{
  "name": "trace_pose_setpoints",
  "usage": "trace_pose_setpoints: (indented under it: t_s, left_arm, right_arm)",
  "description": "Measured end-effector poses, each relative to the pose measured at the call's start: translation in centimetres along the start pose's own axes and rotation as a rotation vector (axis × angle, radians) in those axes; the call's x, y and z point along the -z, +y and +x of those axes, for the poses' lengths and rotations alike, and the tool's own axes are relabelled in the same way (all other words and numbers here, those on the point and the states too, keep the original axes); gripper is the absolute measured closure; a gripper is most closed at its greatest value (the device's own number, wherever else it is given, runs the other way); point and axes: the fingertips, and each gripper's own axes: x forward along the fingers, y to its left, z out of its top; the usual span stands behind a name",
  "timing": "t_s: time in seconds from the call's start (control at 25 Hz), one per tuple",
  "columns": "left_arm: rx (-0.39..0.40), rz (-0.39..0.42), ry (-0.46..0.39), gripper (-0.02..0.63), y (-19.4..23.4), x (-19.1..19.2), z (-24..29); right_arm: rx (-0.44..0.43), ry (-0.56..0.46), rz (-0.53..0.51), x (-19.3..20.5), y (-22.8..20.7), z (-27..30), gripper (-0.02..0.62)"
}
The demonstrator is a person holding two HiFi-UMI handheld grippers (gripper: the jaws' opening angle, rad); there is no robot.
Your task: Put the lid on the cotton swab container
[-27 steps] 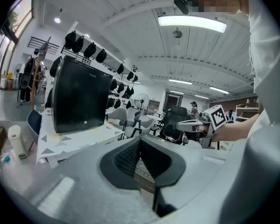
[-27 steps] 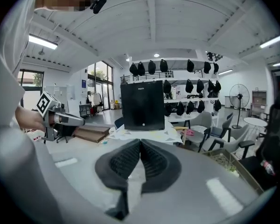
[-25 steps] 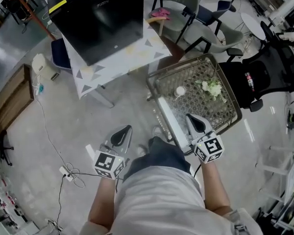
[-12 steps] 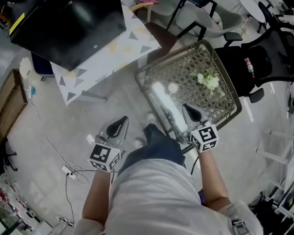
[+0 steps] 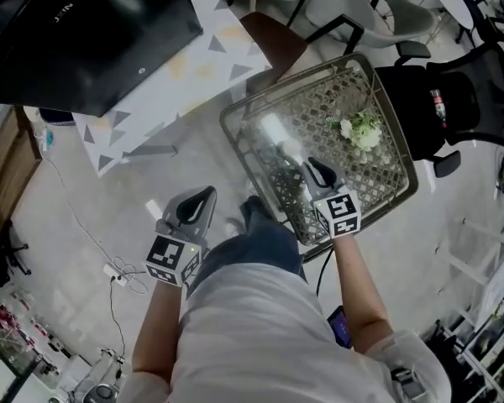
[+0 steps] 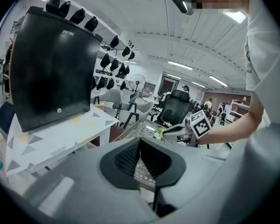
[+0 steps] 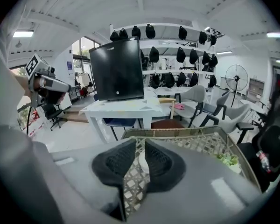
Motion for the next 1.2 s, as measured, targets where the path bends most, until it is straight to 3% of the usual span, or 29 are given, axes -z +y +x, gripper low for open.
trace_pose_setpoints:
  t_s: [0.56,0.96,1.2]
  left_arm:
    - [-0.037,-0.035,0.098,0.597,1.0,1.9,2.4]
    - [-0.068,-0.068,0.113,0.597,2.4,2.4,2.1]
    - [-0.08,-0.091,0.118,0.597,2.9,2.9,1.9]
  right_arm:
    - [-0.033,0.117,-0.09,4.1,-2.2,7.9,0.529]
    - [-0.04,0.176,-0.134,5.5,-1.8,10.8,0.529]
    - [-0.034,0.187,-0.108,5.9,-1.9,11.9,0.531]
